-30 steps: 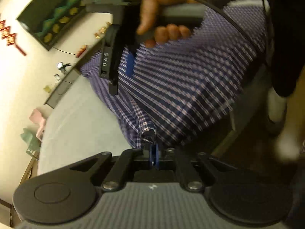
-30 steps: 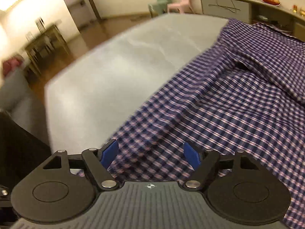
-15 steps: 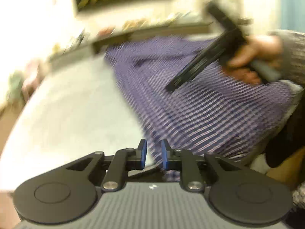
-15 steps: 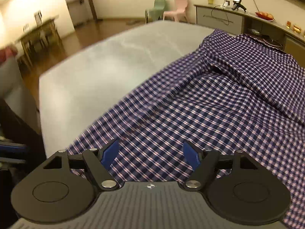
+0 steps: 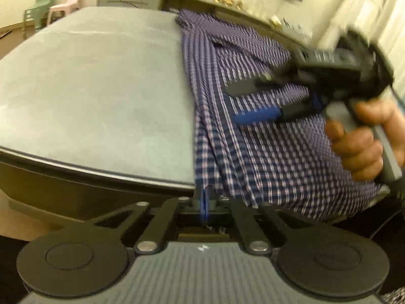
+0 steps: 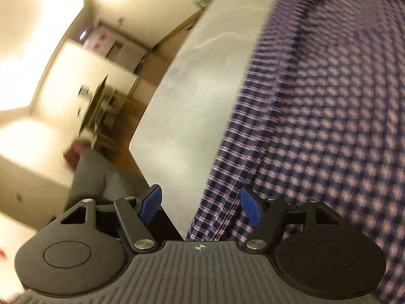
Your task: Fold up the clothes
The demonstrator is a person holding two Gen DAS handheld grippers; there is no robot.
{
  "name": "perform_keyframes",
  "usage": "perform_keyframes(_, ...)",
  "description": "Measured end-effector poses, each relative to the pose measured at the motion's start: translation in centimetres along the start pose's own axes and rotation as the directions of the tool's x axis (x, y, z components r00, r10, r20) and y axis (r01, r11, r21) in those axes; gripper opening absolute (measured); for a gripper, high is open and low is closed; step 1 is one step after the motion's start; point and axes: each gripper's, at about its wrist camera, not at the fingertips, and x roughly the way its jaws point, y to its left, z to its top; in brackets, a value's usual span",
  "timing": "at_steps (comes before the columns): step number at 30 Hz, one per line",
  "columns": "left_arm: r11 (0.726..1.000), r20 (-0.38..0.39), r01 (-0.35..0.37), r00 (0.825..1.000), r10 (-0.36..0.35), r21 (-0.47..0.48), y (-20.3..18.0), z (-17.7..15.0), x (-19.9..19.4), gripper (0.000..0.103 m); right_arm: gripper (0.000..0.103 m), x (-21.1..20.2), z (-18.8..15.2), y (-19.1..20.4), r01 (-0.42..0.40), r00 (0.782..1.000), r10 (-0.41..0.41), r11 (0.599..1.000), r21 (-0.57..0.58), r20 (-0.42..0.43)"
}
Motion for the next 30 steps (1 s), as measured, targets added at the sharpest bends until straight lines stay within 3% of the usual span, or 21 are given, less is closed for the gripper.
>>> perform_keyframes(4, 0.995, 0.025, 0.072, 0.997, -0.07, -0.07, 0.8, 0.2, -0.6, 0.001, 0.073, 0.8, -1.3, -0.3, -0.058, 0.998, 0.058, 0.995, 0.078, 0.0)
perform_keyframes(8, 0.993, 0.074, 0.08, 0.995, -0.073, -0.089, 1.0, 0.3, -1.9, 0.002, 0.073, 3.0, -3.5, 1.6, -0.141, 0.986, 0.149, 0.985, 0.097, -0.081)
perform_keyframes(11, 0.999, 0.089, 0.044, 0.995, -0.043, -0.014, -0.3, -0.2, -2.1, 0.004, 0.072, 3.8, -4.1, 1.7, -0.18, 0.979, 0.191, 0.975, 0.132, -0.077)
perform_keyframes(12, 0.999, 0.092, 0.031, 0.995, -0.033, 0.027, -1.0, -0.3, -2.1, 0.006, 0.07, 3.7, -4.0, 1.6, -0.167, 0.983, 0.175, 0.977, 0.134, -0.051)
perform_keyframes(15, 0.973, 0.136, -0.044, 0.991, 0.014, 0.226, -4.4, -0.8, -1.6, 0.018, 0.037, 3.2, -3.9, 1.1, -0.129, 0.992, 0.127, 0.982, 0.14, 0.025)
perform_keyframes(16, 0.949, 0.158, -0.087, 0.987, 0.04, 0.303, -5.7, -1.3, -1.3, 0.022, 0.022, 3.0, -4.0, 1.2, -0.119, 0.993, 0.115, 0.983, 0.137, 0.036)
perform_keyframes(17, 0.915, 0.18, -0.132, 0.981, 0.067, 0.38, -7.0, -1.9, -0.9, 0.032, 0.015, 2.8, -4.2, 1.2, -0.111, 0.993, 0.105, 0.985, 0.135, 0.048)
perform_keyframes(20, 0.785, 0.258, -0.275, 0.954, 0.152, 0.554, -10.2, -3.5, 1.0, 0.052, 0.008, 2.5, -4.4, 1.6, -0.123, 0.99, 0.112, 0.982, 0.14, 0.085)
perform_keyframes(25, 0.559, 0.379, -0.481, 0.876, 0.297, 0.675, -12.6, -5.5, 4.8, 0.057, 0.008, 2.3, -4.7, 1.2, -0.2, 0.976, 0.171, 0.95, 0.24, 0.135)
perform_keyframes(28, 0.407, 0.454, -0.578, 0.812, 0.366, 0.707, -13.5, -6.5, 7.1, 0.005, 0.008, 1.9, -4.5, 1.0, -0.219, 0.971, 0.184, 0.941, 0.256, 0.155)
perform_keyframes(30, 0.298, 0.506, -0.632, 0.763, 0.402, 0.716, -14.2, -7.2, 8.6, 0.002, 0.008, 1.6, -4.1, 0.6, -0.199, 0.973, 0.16, 0.946, 0.255, 0.166)
